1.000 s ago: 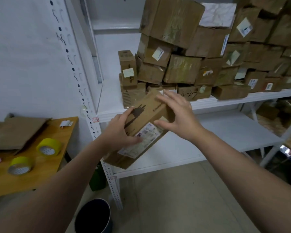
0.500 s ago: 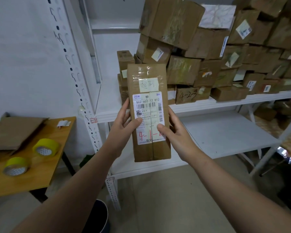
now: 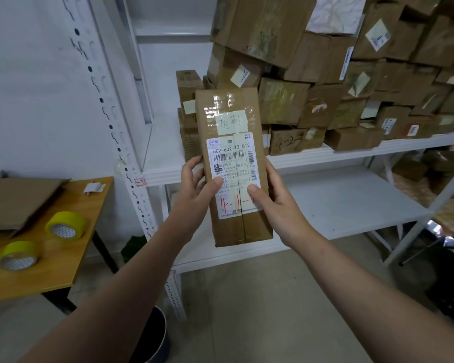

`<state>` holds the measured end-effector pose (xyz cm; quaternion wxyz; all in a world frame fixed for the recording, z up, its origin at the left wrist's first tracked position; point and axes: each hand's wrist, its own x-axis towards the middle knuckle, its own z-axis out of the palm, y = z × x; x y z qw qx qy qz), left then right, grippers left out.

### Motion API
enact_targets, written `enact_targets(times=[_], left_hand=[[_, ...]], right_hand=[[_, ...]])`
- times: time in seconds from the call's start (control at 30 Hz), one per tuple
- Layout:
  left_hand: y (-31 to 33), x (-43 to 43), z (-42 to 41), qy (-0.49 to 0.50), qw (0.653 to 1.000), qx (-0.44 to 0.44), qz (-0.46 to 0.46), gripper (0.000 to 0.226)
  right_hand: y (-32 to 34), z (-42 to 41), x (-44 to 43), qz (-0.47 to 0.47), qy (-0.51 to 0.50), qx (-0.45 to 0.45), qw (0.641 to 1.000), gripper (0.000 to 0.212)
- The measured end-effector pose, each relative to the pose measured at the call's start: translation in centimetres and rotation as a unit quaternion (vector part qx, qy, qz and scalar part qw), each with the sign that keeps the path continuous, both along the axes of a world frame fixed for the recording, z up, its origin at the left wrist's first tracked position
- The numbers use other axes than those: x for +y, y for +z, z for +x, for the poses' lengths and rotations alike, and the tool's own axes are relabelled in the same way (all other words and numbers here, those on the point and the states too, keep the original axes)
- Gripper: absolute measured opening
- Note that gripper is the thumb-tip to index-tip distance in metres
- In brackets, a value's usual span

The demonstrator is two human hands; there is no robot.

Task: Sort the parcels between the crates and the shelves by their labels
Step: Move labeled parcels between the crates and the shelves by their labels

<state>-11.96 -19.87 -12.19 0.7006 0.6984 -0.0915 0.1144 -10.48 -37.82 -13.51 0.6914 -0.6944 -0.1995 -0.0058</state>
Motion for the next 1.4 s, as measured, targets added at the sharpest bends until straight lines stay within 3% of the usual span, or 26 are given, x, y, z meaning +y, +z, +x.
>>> enact_targets(times=[0.2,0.47,0.77,0.97,1.2,1.4], left_hand=[[-1.5,-3.9,1.3,-0.083,0.997,0.003,-0.001,0.061],[-2.7,-11.5,6.1,-0.232,0.969,0.005,0.086,0.079],[-6.5,-22.6,10.4,-0.348,0.932,0.018,0.094,0.071],[-8.8,-33.8,10.3,-0.432,0.897,0.041,0.085,0.068],[-9.6,-50.3,9.3,-0.501,0.855,0.111,0.076,0.057],[-10.5,-64.0,8.3,-0.516,0.832,0.176,0.105,0.029]], right_hand=[[-2.0,-0.5,-3.5,0.020,-0.088,0.004,0.996,0.045],[-3.7,0.8,-10.5,0.024,-0.230,0.007,0.973,0.034],[-7.6,-0.2,-19.4,0.048,-0.362,0.067,0.929,0.032],[-9.9,-3.5,-29.1,0.075,-0.409,0.180,0.891,0.071],[-10.5,-6.5,-43.2,0.073,-0.490,0.212,0.843,0.081],[-10.9,-7.4,-55.6,0.078,-0.534,0.257,0.802,0.080]])
